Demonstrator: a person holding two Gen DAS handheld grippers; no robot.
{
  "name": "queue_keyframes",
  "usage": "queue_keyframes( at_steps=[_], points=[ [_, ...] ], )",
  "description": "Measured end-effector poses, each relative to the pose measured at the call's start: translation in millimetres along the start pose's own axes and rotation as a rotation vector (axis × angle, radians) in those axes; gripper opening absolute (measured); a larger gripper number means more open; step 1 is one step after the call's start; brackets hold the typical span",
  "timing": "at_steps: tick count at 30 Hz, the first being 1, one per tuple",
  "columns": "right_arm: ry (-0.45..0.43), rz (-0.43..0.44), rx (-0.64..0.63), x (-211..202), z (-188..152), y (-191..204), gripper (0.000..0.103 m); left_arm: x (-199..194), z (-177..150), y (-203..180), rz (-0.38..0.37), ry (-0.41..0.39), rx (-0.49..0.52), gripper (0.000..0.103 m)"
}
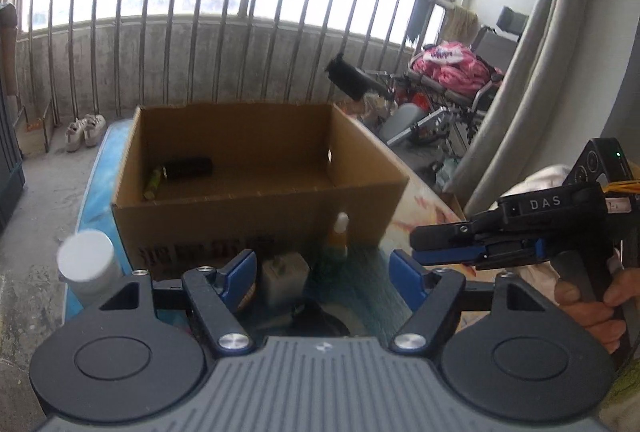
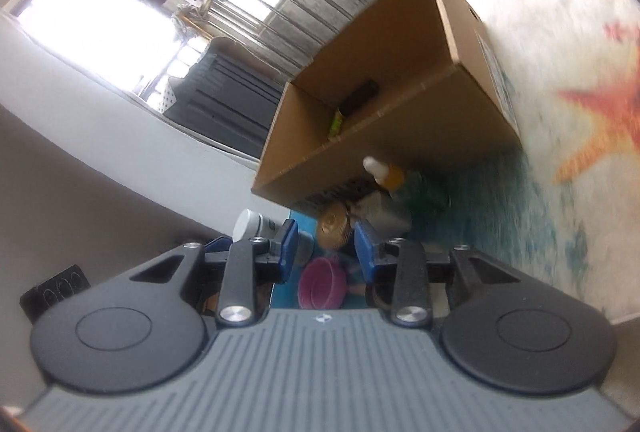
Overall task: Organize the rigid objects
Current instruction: 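Withdraw the right tool toward the small black item by the tape roll, then grasp the small black item beside the tape roll with the right tool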
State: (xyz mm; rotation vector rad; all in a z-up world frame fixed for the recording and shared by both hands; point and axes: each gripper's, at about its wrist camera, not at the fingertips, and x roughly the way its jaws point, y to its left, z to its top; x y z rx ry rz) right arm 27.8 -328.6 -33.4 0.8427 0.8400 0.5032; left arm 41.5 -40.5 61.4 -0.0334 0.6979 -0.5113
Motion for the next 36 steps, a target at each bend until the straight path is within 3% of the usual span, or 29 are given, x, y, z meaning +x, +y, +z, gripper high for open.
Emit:
queue_keyframes(
  at_steps=[4, 8, 13, 21, 23, 36],
  points=[
    [0.018, 0.001, 0.042, 30.5, -22.6, -9.3, 0.028, 32.3, -20.8, -11.9, 0.015, 0.098, 0.027, 0.068],
    [0.047, -0.005, -0.011, 73.8, -6.1, 5.2, 0.028, 56.5, -33.2, -18.7, 0.112, 0.168, 0.074, 0.058],
    [0.068, -0.051, -0.123, 96.5, -0.1, 14.6, 0.028, 70.3, -39.3, -20.6, 0.125, 0.186, 0.092, 0.057],
    [0.121, -0.087, -0.194, 123.1, 1.3, 11.7, 0.029, 87.1, -40.7, -13.1, 0.1, 0.216, 0.062, 0.048],
    [0.131, -0.086, -0.2, 126.4, -0.2, 9.2, 0.029, 91.9, -41.2, -12.2, 0.092, 0.226, 0.057, 0.042],
    [0.123, 0.002, -0.205, 114.0, -5.5, 8.1, 0.029, 94.9, -47.3, -17.7, 0.141, 0.206, 0.108, 0.038]
  ],
)
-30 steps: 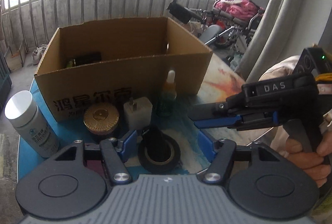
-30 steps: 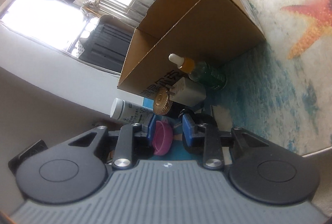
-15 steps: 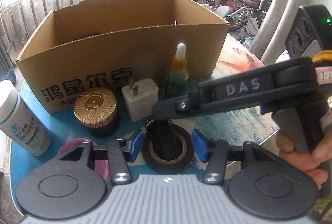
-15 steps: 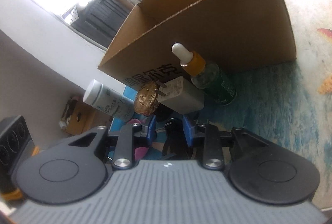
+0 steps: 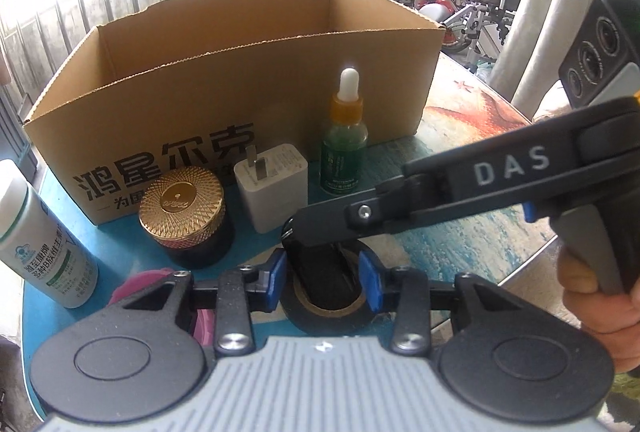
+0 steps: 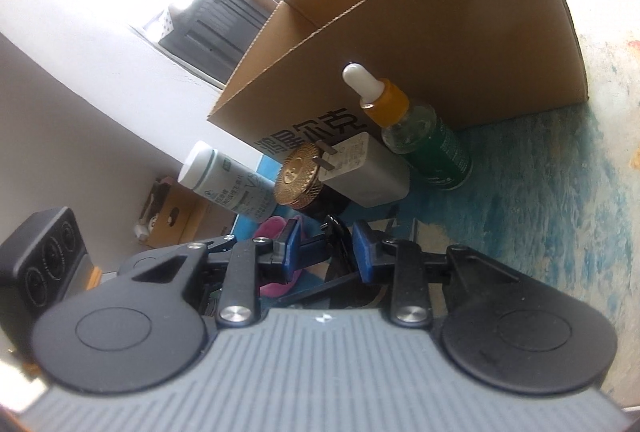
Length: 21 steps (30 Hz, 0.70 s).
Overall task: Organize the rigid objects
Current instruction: 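Grasp the small black item beside the tape roll with the right tool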
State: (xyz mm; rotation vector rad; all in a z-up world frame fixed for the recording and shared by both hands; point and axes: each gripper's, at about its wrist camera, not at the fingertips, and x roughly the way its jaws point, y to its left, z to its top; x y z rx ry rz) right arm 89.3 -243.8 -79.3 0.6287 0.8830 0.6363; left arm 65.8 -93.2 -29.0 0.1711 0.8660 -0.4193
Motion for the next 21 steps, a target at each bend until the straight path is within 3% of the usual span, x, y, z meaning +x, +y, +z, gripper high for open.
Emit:
queue_keyframes(
  at_steps=[6, 10, 13, 21],
  points=[
    [-0.004, -0.009, 0.0, 3.2, -1.6, -2.6, 0.027, 0.9, -0.8, -1.6, 0.007, -0.009, 0.002, 0.037],
    [0.004, 0.068, 0.024, 2.4, -3.1, -4.5, 0.021, 0.5, -0.2, -0.3, 0.018, -0.02, 0.01, 0.036],
    [0.0, 0.022, -0.006, 4.6, -4.2, 0.1, 0.02, 0.7, -0.6, 2.5, 0.001, -0.015, -0.005, 0.035],
    [0.019, -0.003, -0.008, 8.7, -2.6, 3.7, 0.02, 3.5, -3.3, 4.4, 0.0, -0.002, -0.023, 0.033]
  ],
)
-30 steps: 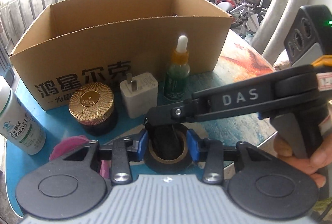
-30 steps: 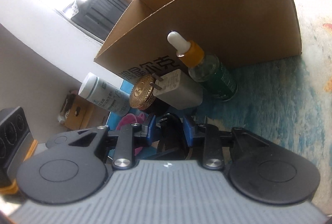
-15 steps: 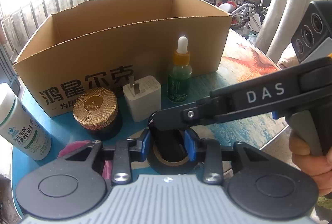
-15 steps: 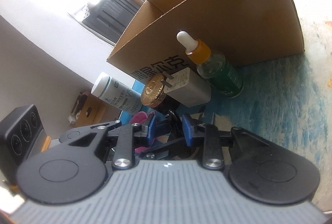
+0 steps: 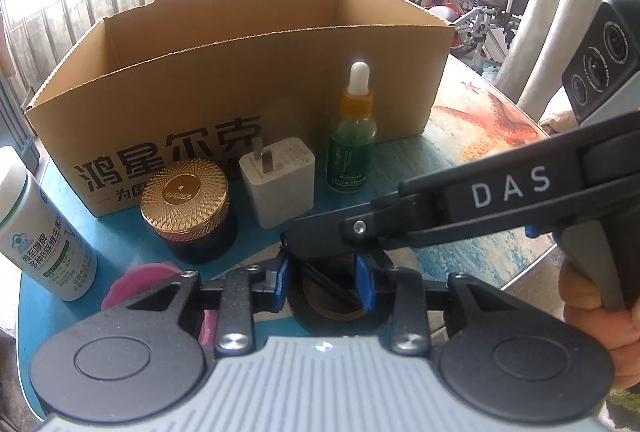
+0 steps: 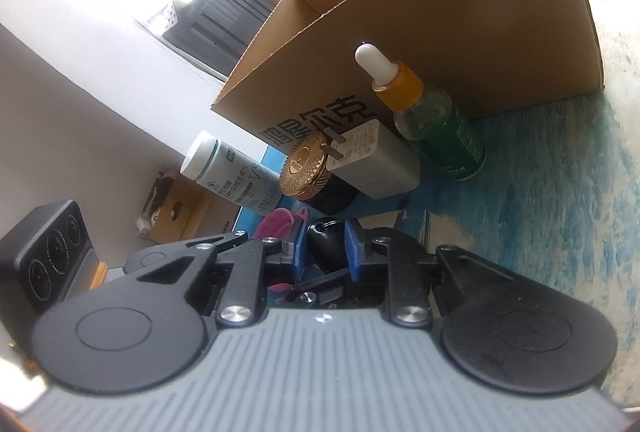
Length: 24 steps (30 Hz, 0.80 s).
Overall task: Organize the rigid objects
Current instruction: 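Grasp the small black item beside the tape roll with the right tool, then carry the small black item into the box and open the right tool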
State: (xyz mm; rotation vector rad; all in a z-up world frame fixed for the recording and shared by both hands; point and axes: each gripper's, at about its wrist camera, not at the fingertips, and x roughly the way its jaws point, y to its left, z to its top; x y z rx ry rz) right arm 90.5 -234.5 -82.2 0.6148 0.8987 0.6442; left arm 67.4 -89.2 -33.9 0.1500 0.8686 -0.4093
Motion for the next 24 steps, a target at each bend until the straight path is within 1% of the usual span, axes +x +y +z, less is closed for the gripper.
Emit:
queue_keyframes(
  at_steps=[11, 18, 24],
  points=[
    [-0.04, 0.023, 0.011, -14.3, 1.4, 5.8, 0.02, -9.1, 4.2, -2.0, 0.007, -0.036, -0.001, 0.018],
    [-0.072, 0.044, 0.009, -25.5, 0.7, 13.5, 0.02, -19.4, 7.3, -3.0, 0.007, -0.061, -0.014, 0.017],
    [-0.121, 0.08, 0.0, -41.8, 3.8, 29.8, 0.02, -41.9, 11.9, -0.2, 0.01, -0.115, -0.001, 0.016]
  ],
)
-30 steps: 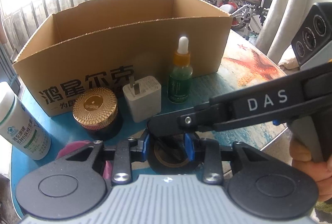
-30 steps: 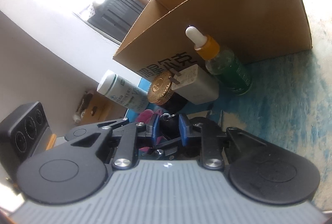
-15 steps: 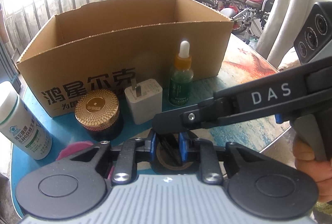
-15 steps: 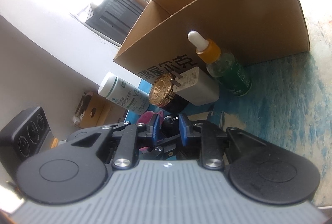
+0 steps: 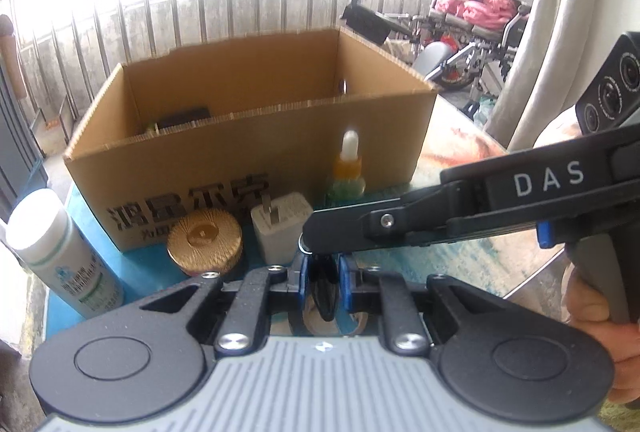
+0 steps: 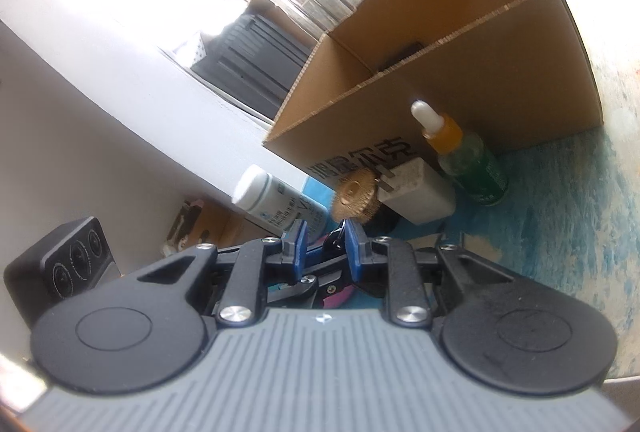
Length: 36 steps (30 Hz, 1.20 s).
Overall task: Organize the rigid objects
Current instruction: 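Carry the small black item into the box and open the right tool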
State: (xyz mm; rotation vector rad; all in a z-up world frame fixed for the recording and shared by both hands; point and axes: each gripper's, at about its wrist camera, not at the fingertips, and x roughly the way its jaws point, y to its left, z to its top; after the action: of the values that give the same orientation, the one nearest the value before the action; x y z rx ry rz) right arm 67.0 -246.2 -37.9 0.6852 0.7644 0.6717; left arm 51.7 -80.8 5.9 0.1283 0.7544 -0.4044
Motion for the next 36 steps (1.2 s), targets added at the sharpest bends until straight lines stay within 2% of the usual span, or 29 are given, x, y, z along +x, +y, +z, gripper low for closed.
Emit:
queue_keyframes(
  at_steps=[10, 17, 21, 23, 30, 36],
  points=[
    [-0.076, 0.07, -0.092, -9.2, 36.6, 47.3, 0.02, -41.8, 40.1, 8.8, 0.043, -0.127, -0.003, 0.017],
    [-0.061, 0.068, -0.152, 10.1, 81.7, 68.8, 0.02, -46.4, 77.8, 19.2, 0.112, -0.151, -0.03, 0.017],
    [-0.004, 0.021, -0.156, 33.1, 116.1, 68.9, 0.02, -28.4, 103.1, 36.1, 0.115, -0.107, -0.07, 0.017],
    [0.041, 0.002, -0.115, 48.9, 136.5, 61.6, 0.02, -14.8, 115.2, 44.5, 0.111, -0.08, -0.089, 0.017],
    [0.212, -0.089, 0.007, 118.6, 193.4, 26.3, 0.021, 46.7, 144.3, 88.0, 0.107, 0.084, -0.18, 0.016],
    [0.316, -0.148, 0.113, 170.7, 209.1, -6.7, 0.021, 102.6, 152.9, 119.3, 0.132, 0.228, -0.231, 0.016]
  ],
)
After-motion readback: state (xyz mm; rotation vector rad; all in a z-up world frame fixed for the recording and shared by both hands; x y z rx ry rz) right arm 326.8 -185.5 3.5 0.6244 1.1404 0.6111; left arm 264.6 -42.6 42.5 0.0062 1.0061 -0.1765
